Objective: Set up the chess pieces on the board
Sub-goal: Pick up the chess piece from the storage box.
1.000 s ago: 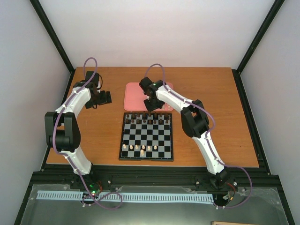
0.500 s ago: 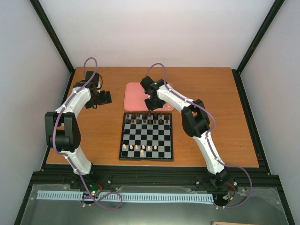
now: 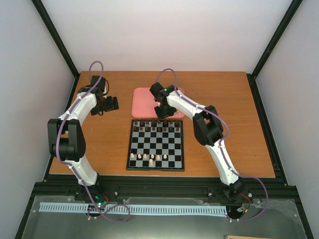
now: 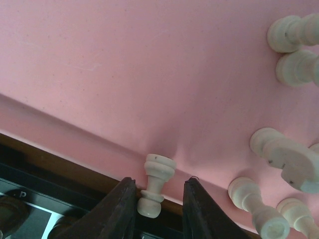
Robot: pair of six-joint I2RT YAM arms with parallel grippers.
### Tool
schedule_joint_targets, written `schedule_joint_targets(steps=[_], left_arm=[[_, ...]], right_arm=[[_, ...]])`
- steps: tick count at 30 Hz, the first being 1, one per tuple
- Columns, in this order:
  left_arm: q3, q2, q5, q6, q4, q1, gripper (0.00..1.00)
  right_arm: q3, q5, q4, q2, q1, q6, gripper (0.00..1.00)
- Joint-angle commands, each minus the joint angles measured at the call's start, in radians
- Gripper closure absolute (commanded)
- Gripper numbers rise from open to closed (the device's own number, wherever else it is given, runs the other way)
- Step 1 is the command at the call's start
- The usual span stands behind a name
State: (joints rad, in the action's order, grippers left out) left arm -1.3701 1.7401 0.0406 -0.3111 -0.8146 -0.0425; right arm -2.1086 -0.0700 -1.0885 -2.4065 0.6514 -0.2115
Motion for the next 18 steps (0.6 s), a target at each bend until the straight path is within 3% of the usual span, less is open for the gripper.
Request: schedule_joint_targets(steps=[1,9,18], left_arm=[[-0.026,-0.001,-0.005,0.002,0.011,-0.007,0.00],[-0.018,-0.012,-0.005,0.003,0.012,-0.008,0.00],[-0.023,-0.017,-0.005,0.003,0.009,-0.007,0.00]], right_arm=[[0.030,-0.001,-0.006,0.021,-0.006,-0.018,0.73],[0.005,-0.006,-0.007,0.015,-0.006,-0.016,0.92],[-0.093,-0.017,-0.024,0.062,-0.006,0.003,0.95]])
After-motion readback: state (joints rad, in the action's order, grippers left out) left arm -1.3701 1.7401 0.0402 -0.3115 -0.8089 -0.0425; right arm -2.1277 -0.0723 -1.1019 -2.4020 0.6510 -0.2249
